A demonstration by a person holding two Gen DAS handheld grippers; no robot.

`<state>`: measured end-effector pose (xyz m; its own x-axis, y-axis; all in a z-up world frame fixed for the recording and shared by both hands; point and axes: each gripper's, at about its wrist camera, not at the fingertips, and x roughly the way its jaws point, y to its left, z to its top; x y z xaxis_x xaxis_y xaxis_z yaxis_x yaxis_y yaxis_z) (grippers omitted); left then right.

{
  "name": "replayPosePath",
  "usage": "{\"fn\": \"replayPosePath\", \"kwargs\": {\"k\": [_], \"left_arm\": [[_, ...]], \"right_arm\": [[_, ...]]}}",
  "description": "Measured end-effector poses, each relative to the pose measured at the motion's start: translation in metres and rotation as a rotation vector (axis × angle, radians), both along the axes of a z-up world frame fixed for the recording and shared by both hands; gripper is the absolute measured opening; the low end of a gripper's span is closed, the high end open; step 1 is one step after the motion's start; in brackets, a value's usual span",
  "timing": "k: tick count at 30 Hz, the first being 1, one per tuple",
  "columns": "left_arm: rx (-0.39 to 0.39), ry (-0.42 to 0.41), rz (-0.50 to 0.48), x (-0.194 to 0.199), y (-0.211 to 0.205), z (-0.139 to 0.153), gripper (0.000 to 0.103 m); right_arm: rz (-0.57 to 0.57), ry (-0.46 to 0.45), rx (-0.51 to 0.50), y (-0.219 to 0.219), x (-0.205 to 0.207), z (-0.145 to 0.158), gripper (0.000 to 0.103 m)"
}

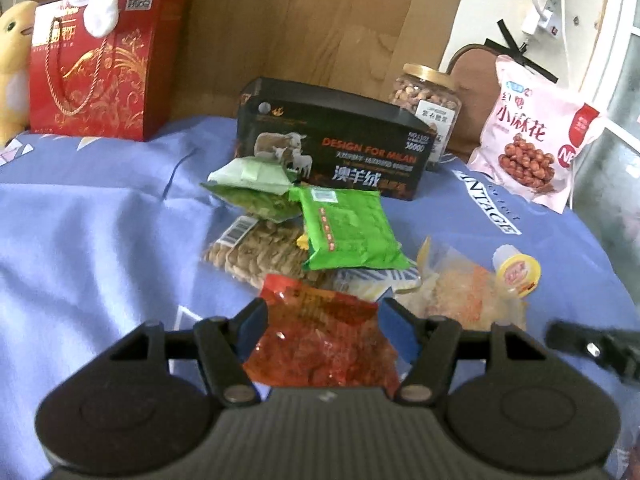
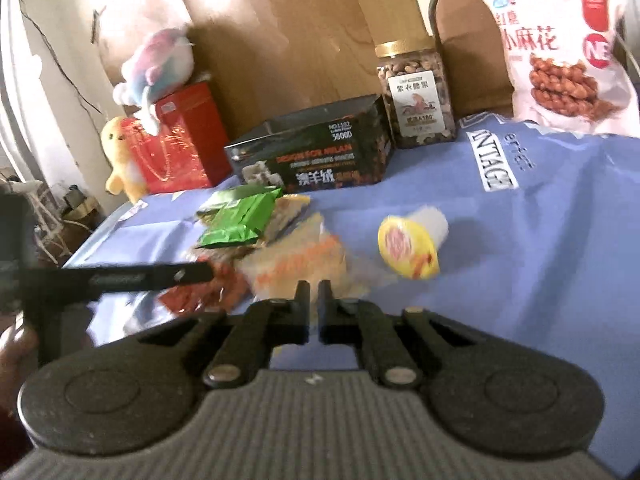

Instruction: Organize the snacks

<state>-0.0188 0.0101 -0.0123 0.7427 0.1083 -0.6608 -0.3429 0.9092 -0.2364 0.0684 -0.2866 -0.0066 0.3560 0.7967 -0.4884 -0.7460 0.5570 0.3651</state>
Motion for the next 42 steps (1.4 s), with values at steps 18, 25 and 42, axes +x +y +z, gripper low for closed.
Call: {"fn": "replayPosePath", "kwargs": {"k": [18, 25, 42], "left_arm": [[0.049, -0.041, 0.043, -0.017, -0.009, -0.013, 0.074], [-0.021, -0.117, 0.035, -0.028, -0.004, -0.014, 0.074], [-0.046, -0.183, -0.008, -0.039, -0.01, -0.01, 0.075]], "right_arm": [[-0.007, -0.197, -0.074, 0.026, -0.008, -0.007, 0.095], [0.052, -0.21, -0.18, 0.054, 0.001, -0.021, 0.096], [0.105, -0.308, -0.29, 0.018, -0.011, -0.023, 0.011]]}}
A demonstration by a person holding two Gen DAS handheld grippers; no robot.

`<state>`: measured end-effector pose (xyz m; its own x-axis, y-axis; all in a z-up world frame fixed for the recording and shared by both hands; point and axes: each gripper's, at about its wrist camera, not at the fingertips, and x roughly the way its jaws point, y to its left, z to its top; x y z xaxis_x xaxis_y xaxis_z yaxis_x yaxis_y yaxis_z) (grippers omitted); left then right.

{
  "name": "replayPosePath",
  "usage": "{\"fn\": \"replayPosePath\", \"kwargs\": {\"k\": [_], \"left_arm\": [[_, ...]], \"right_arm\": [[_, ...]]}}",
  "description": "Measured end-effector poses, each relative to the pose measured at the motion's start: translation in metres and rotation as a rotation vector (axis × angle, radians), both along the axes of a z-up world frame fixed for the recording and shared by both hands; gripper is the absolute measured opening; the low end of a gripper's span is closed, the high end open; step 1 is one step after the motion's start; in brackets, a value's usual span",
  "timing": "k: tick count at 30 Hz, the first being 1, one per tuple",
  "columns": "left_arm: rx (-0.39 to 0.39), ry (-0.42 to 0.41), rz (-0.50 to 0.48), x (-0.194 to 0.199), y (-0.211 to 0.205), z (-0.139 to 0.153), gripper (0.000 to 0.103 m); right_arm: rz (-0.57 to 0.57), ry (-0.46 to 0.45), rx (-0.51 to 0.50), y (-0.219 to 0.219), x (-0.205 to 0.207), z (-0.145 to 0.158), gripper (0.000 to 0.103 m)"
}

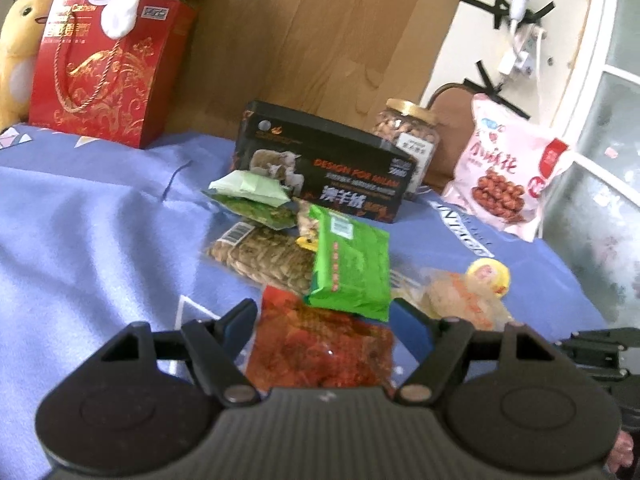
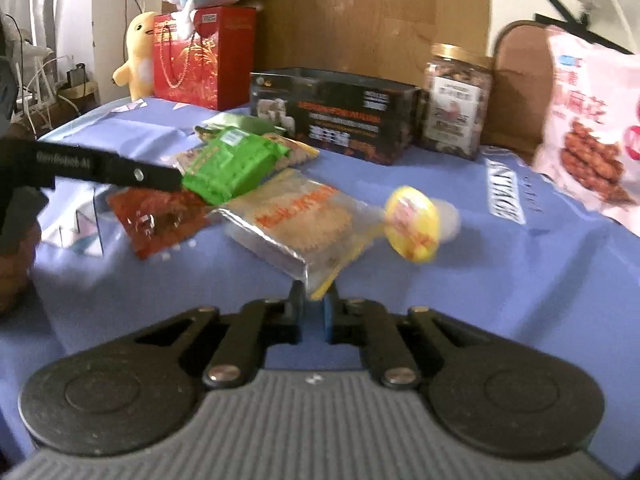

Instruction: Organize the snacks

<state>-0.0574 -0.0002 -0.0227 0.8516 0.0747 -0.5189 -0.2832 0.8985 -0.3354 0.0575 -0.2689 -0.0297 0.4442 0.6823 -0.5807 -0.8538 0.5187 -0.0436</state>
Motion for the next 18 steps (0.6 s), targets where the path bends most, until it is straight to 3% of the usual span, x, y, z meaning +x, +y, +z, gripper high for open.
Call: {"fn": "replayPosePath", "kwargs": {"k": [2, 5, 8, 9, 14, 16, 18], "left_arm": [[0.001, -0.006, -0.024, 0.0, -0.004, 0.003, 0.075], [-0.022, -0.012, -0.079, 0.005, -0.013, 0.008, 0.075], [-0.024, -0.019, -0.123, 0.014, -0.024, 0.018, 0.077], [-0.004, -0.03, -0.128, 0.016, -0.028, 0.022, 0.078], [0.174, -0.018, -0.036, 0.022, -0.041, 0.038, 0.081], [0.148, 0.011, 0.011, 0.022, -0.03, 0.037, 0.079], [0.059, 0.004, 0.006, 0.019, -0.02, 0.037, 0.078]], "right_arm": [[-0.066, -0.025, -0.015, -0.013, 0.003, -0.002, 0.011], [-0.1, 0.007, 0.017, -0.03, 0.009, 0.0, 0.018], [-0.082, 0.028, 0.069, -0.035, 0.01, 0.003, 0.05], [-0.067, 0.032, 0.087, -0.034, 0.009, 0.005, 0.053], [0.005, 0.015, 0.091, -0.017, 0.003, 0.006, 0.055], [0.023, 0.006, 0.087, -0.012, 0.001, 0.005, 0.055], [0.04, 0.003, 0.089, -0.008, 0.001, 0.003, 0.055]]}}
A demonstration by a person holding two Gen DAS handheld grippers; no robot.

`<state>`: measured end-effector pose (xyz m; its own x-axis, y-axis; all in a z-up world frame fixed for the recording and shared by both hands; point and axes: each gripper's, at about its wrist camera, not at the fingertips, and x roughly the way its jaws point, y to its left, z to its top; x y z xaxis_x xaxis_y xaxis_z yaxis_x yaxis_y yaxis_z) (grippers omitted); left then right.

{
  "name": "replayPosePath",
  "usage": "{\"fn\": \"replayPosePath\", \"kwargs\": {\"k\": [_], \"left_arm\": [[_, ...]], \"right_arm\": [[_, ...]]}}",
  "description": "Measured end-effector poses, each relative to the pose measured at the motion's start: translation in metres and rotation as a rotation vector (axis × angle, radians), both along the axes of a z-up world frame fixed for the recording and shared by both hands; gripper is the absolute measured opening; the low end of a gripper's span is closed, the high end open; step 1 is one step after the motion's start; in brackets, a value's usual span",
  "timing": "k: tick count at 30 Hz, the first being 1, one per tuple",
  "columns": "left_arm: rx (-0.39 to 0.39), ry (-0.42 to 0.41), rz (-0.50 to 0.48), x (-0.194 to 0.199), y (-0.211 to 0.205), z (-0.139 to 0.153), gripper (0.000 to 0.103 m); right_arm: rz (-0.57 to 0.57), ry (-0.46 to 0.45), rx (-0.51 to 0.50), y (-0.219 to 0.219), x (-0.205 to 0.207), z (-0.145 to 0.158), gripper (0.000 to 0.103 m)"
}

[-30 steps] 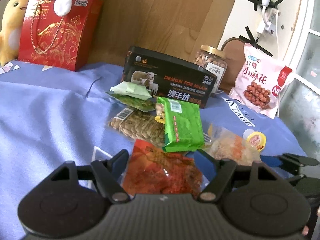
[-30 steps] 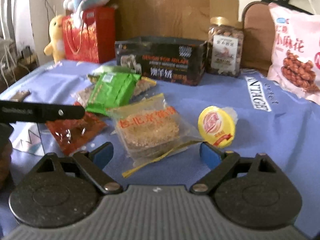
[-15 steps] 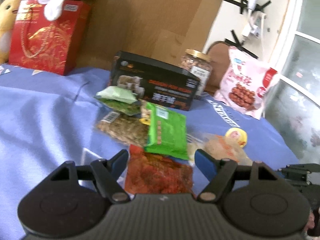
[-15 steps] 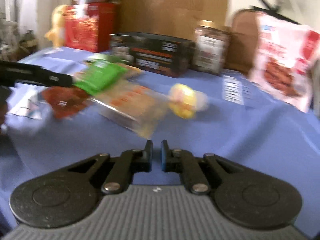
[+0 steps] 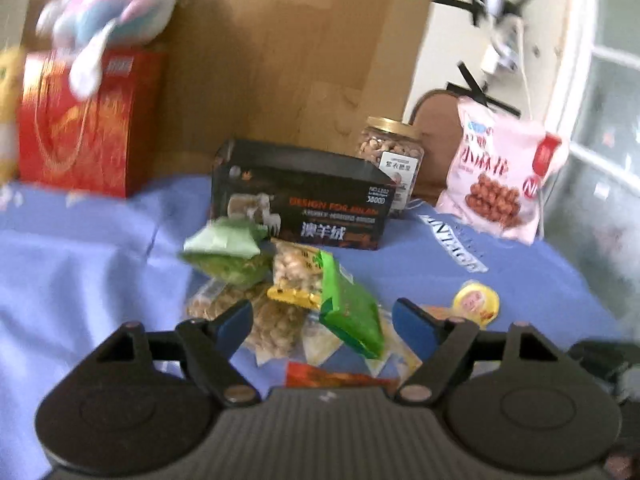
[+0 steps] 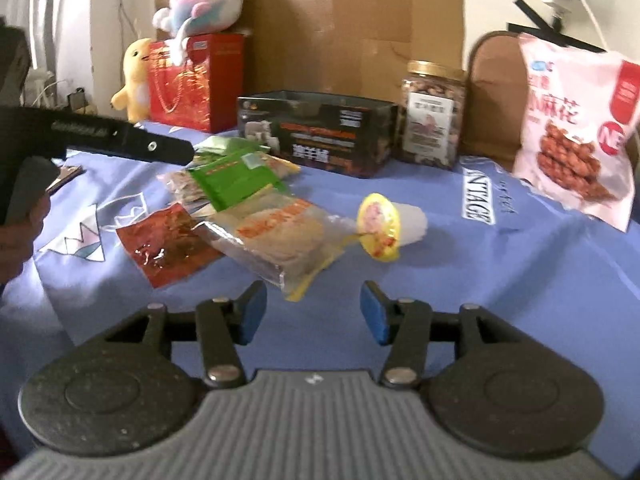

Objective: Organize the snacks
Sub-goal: 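Grasp the clear orange-text bag with the left gripper and lower it into the tin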

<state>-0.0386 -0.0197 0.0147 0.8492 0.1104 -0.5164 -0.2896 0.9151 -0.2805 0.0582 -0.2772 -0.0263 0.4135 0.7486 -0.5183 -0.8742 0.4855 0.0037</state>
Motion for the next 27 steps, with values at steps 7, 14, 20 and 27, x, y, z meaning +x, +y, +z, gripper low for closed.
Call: {"fn": "replayPosePath", "kwargs": {"k": [7, 14, 20, 27], "left_arm": [[-0.06, 0.035, -0.201, 0.02, -0.024, 0.003, 0.079], [-0.15, 0.191, -0.239, 0.064, -0.034, -0.029, 0.071], [-0.127, 0.177, -0.294, 0.06, -0.051, -0.019, 0.05], [-0.113, 0.052, -0.287, 0.04, -0.041, 0.016, 0.05]], "right_arm": [[0.012, 0.004, 0.009, 0.007, 0.004, -0.003, 0.061], [0.024, 0.002, 0.009, 0.012, 0.007, -0.003, 0.063], [0.055, -0.017, 0.03, 0.019, -0.001, 0.0, 0.055], [0.069, -0.075, 0.14, 0.015, -0.005, 0.027, 0.054]]}}
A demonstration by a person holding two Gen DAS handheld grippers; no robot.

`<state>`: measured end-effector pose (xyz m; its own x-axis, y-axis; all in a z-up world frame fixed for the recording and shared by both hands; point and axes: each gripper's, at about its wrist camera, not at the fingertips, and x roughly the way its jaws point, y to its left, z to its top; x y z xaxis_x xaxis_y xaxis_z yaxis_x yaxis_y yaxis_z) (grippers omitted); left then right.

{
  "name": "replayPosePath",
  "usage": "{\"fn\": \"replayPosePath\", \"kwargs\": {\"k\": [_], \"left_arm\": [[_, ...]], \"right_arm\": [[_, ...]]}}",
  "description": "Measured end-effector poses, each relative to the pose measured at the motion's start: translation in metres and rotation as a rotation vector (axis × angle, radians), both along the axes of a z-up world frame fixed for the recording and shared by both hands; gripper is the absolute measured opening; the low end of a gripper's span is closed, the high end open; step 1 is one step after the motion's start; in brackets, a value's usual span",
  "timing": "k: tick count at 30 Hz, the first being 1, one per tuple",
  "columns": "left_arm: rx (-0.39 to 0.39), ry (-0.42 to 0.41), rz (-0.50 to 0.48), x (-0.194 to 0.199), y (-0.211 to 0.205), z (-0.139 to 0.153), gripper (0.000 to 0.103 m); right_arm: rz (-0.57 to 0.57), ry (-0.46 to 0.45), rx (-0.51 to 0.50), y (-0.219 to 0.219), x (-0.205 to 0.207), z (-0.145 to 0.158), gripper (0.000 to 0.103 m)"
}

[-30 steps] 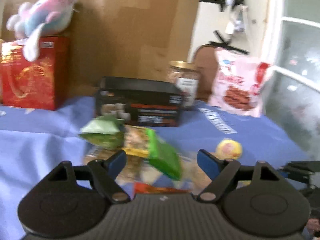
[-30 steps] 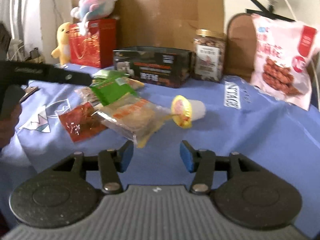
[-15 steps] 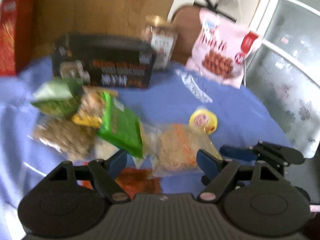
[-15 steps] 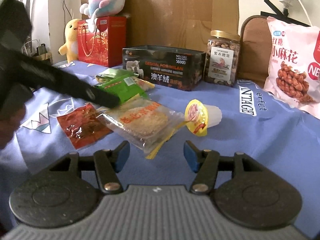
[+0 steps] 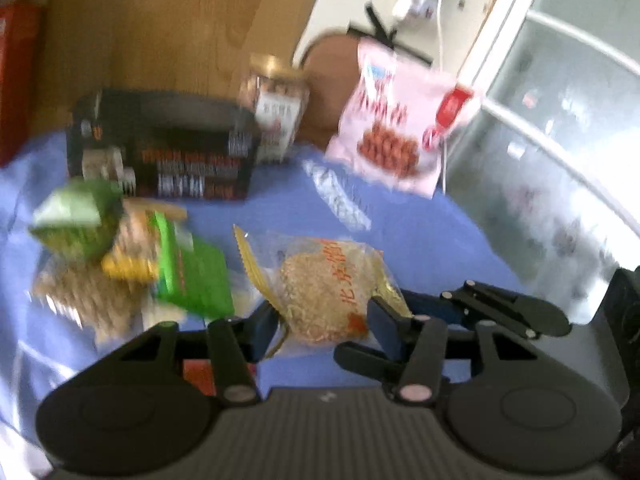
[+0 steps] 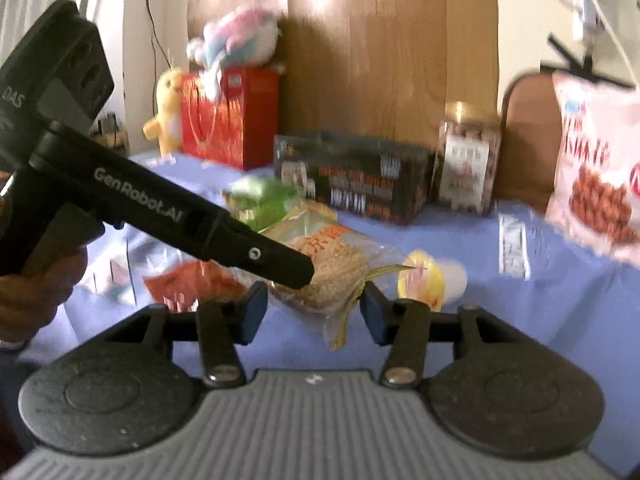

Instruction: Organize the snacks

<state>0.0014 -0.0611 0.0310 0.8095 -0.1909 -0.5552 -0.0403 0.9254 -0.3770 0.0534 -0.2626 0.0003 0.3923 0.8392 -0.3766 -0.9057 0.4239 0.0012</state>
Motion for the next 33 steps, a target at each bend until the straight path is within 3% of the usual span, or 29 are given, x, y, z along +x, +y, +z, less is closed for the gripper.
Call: {"fn": "replayPosePath", "kwargs": {"k": [5, 9, 16, 19, 21, 24, 29, 31, 33], "left_arm": [[0.032, -0.099, 0.063, 0.03, 0.038, 0.039, 0.05], [0.057, -0.113, 0.16, 0.074, 0.08, 0.054, 0.05], [0.077, -0.045, 0.272, 0.142, 0.133, 0.035, 0.052], [0.074, 0.004, 0.286, 0.15, 0.145, 0.022, 0.055], [0.065, -0.015, 0.297, 0.137, 0.149, 0.025, 0.057], [0.023, -0.095, 0.356, 0.091, 0.16, 0.04, 0.068], [-0.074, -0.102, 0.449, 0.019, 0.172, 0.034, 0.068], [-0.087, -0.091, 0.471, -0.006, 0.166, 0.023, 0.068], [-0.08, -0.081, 0.469, -0.023, 0.154, 0.01, 0.068]], "right_arm": [[-0.009, -0.109, 0.067, 0.041, 0.029, 0.029, 0.054], [-0.009, -0.123, 0.075, 0.093, 0.071, 0.042, 0.054], [-0.035, -0.04, -0.018, 0.177, 0.137, 0.032, 0.055], [-0.083, 0.0, -0.054, 0.192, 0.15, 0.025, 0.063], [-0.091, 0.024, -0.034, 0.185, 0.15, 0.026, 0.063], [-0.075, 0.043, 0.023, 0.16, 0.136, 0.03, 0.063], [0.038, 0.18, 0.069, 0.131, 0.103, 0.026, 0.062], [0.075, 0.173, 0.065, 0.124, 0.081, 0.02, 0.062], [0.089, 0.11, 0.044, 0.122, 0.057, 0.011, 0.062]]}}
